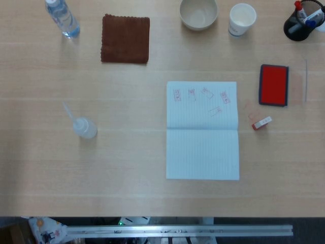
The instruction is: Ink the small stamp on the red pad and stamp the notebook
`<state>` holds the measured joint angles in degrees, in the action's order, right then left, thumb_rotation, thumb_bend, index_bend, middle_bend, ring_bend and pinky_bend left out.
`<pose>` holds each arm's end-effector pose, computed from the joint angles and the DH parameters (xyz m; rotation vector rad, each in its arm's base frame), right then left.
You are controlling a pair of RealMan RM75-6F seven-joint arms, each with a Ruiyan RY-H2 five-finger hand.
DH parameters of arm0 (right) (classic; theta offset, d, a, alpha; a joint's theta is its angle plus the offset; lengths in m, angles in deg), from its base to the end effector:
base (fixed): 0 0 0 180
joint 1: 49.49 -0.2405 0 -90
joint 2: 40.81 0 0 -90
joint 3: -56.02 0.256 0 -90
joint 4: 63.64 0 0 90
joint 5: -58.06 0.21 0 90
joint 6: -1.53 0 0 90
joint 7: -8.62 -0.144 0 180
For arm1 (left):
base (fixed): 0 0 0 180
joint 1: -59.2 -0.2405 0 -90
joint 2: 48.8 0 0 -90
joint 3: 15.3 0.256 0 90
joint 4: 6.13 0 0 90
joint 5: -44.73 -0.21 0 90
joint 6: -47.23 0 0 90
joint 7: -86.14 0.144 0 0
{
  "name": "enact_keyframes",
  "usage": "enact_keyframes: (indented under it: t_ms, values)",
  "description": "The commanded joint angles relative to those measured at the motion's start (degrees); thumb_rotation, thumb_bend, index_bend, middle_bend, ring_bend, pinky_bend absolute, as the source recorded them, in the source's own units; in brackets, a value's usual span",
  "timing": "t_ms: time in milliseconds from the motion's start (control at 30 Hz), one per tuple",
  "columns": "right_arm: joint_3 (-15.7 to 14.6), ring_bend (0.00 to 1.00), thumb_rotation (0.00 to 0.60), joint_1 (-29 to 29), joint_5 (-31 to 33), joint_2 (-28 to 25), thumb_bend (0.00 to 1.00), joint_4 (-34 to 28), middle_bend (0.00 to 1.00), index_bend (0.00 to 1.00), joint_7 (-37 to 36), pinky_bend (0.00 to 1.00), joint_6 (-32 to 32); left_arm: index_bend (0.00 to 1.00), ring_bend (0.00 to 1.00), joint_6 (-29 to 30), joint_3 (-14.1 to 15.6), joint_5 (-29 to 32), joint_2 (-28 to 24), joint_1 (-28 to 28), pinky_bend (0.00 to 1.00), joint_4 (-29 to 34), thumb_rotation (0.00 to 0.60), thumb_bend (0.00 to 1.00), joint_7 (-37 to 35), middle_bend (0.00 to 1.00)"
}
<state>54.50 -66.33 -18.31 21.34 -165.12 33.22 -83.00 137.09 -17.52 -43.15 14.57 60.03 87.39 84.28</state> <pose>-0.2710 -0.2213 0.1518 1.5205 -0.6711 0.6779 -0.3115 0.1565 0.1690 -1.3202 -0.9073 -0.9465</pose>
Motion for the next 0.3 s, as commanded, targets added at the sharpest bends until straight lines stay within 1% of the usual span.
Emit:
enact_keyframes:
  t_ms: [33,167,300]
  values:
    - [-0.3,0.20,0.600,3.0,-1.8,-1.6,0.34,0.0,0.40,0.48,-2.4,0.15,-3.1,0.16,0.11,0.2,0.2,-0.2,0.0,-0.1,0.09,0.3,0.600,0.34,0.2,0.11]
    - [-0.2,0.20,0.600,4.9,-3.0,-2.4,0.34,0.0,0.40,0.48,-3.3,0.15,-4.6,0.16,0.11,0.2,0.4,-0.3,-0.2,-0.2,0.09,0.7,0.600,0.34,0.8,0.11]
    - [0.1,0.20,0.600,5.8,-3.9,-2.5,0.34,0.0,0.40,0.48,-4.0,0.15,-4.9,0.16,0.11,0.4,0.4,-0.5,-0.4,-0.2,0.09,1.2,0.600,0.34,1.0,0.11]
